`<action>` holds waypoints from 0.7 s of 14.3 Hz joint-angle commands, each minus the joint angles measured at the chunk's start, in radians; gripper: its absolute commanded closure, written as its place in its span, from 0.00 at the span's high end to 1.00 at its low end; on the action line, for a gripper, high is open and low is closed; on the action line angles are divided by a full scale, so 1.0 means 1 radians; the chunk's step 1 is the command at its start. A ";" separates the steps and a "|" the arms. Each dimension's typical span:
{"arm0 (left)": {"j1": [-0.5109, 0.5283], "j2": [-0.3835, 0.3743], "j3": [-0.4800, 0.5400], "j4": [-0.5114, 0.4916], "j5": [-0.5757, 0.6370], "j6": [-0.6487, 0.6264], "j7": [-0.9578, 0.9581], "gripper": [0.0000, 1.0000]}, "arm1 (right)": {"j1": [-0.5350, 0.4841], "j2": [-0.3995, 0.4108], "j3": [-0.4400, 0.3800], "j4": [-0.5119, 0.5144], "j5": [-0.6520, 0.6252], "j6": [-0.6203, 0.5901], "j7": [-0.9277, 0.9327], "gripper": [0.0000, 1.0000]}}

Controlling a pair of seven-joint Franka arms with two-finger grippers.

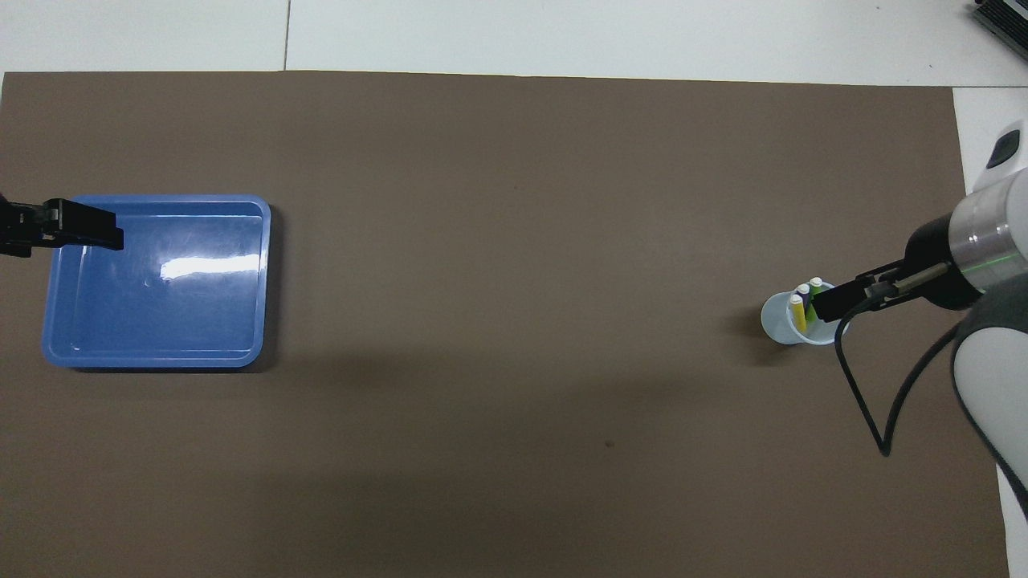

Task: Transfer and insert pens with both arms
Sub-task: 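Lower the yellow pen into the cup with the right gripper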

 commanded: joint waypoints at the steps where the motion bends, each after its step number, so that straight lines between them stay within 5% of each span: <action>1: -0.012 0.014 0.012 0.032 0.022 -0.032 0.009 1.00 | 0.004 -0.012 0.004 0.002 -0.041 -0.035 0.064 1.00; 10: -0.012 0.012 0.011 0.032 0.022 -0.033 0.010 1.00 | 0.002 -0.012 -0.050 0.039 -0.023 -0.073 0.088 1.00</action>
